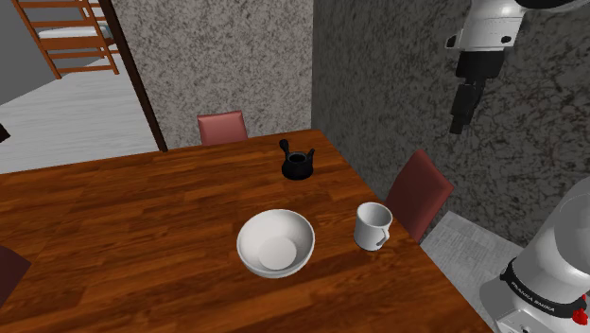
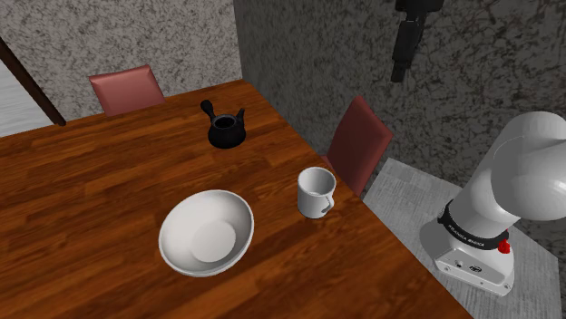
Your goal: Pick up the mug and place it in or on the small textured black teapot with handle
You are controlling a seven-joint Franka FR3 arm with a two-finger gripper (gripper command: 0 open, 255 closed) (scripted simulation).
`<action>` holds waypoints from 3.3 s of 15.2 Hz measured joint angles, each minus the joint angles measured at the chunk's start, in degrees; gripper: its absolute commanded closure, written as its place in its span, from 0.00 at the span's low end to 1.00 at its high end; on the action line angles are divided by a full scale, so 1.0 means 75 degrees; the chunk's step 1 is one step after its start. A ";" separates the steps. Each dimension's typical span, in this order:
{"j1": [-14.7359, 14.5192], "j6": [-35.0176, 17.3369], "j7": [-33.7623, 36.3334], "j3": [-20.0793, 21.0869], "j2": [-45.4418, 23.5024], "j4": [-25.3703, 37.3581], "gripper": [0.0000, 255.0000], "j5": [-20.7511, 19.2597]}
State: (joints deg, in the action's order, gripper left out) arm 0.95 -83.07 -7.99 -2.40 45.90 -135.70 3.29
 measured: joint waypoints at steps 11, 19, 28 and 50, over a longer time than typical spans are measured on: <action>-0.0315 -0.2580 0.1158 0.1170 0.0200 -0.2013 0.00 0.0865; -0.0678 -0.5408 0.2214 0.2466 -0.0871 -0.3063 0.00 0.1647; -0.0747 -0.7078 0.2525 0.3019 -0.1939 -0.3450 0.00 0.1918; -0.0741 -0.6848 0.2549 0.2990 -0.1807 -0.3337 1.00 0.1884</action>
State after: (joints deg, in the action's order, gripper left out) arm -4.61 -134.43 11.13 20.03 32.35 -160.73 17.42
